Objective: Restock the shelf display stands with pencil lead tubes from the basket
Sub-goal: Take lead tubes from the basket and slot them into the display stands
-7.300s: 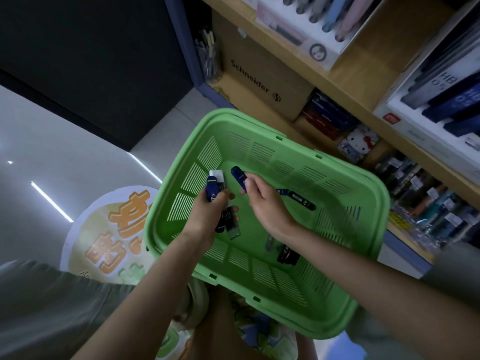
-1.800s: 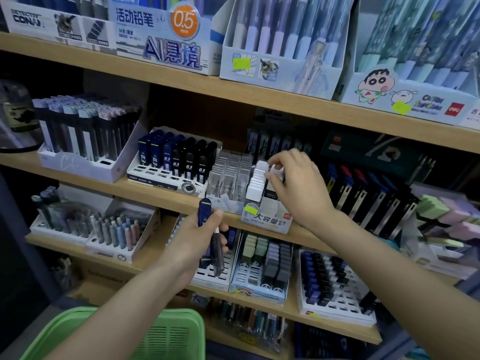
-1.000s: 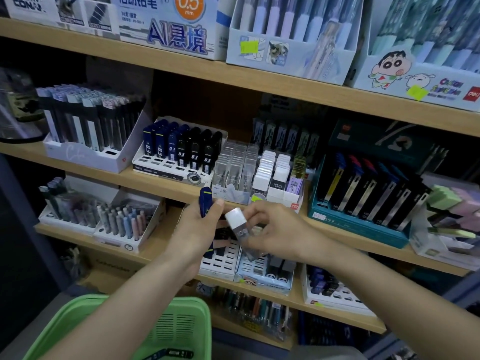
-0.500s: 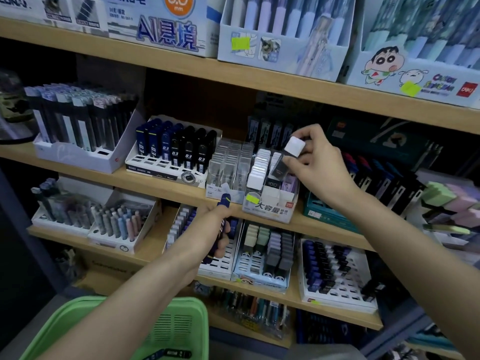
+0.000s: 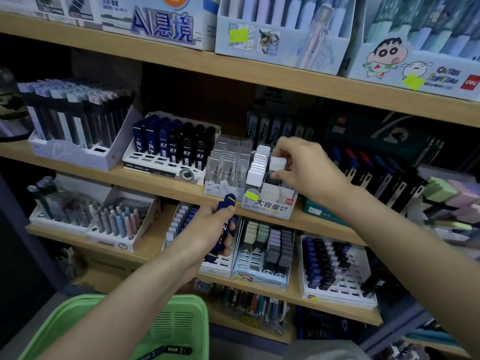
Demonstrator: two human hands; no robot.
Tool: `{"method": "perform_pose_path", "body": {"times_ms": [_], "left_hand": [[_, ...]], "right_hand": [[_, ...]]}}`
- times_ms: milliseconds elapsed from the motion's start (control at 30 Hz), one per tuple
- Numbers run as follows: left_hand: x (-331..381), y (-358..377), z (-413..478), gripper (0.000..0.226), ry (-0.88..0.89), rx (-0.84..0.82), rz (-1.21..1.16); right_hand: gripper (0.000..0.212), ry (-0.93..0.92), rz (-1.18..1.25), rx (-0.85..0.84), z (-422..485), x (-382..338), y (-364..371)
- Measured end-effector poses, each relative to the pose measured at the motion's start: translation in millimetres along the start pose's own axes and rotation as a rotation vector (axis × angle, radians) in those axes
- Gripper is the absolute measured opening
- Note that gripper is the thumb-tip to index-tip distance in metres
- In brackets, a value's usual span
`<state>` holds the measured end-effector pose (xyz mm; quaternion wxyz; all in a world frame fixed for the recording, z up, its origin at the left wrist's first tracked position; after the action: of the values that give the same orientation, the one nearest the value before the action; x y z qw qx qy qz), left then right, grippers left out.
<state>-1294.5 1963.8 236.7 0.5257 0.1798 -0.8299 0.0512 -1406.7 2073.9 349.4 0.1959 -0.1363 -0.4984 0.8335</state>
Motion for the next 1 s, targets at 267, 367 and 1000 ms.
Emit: {"method": "perform_pose_path", "body": {"times_ms": [267, 367, 1000], "left_hand": [[2, -5, -3, 0.017, 0.018, 0.015, 0.011], [3, -7, -3, 0.016, 0.030, 0.017, 0.010], [9, 4, -12, 0.022, 0.205, -0.109, 0.117]], "right_hand": [[0.023, 0.011, -0.038, 0.079, -3, 5, 0], [0.020, -0.001, -0.118, 0.093, -5, 6, -2], [0.009, 0.191, 0.646, -0.083, -27, -51, 30]]}}
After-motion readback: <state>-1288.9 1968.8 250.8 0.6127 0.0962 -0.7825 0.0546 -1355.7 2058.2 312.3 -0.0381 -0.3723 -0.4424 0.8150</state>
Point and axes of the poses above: each hand's wrist, its own z-axis towards the middle knuckle, its own y-axis out of the palm, x = y × z, the point moved 7 cm from there along z, towards the middle knuckle, and after that the axes turned 13 degrees about -y, right-handed, at the moved point
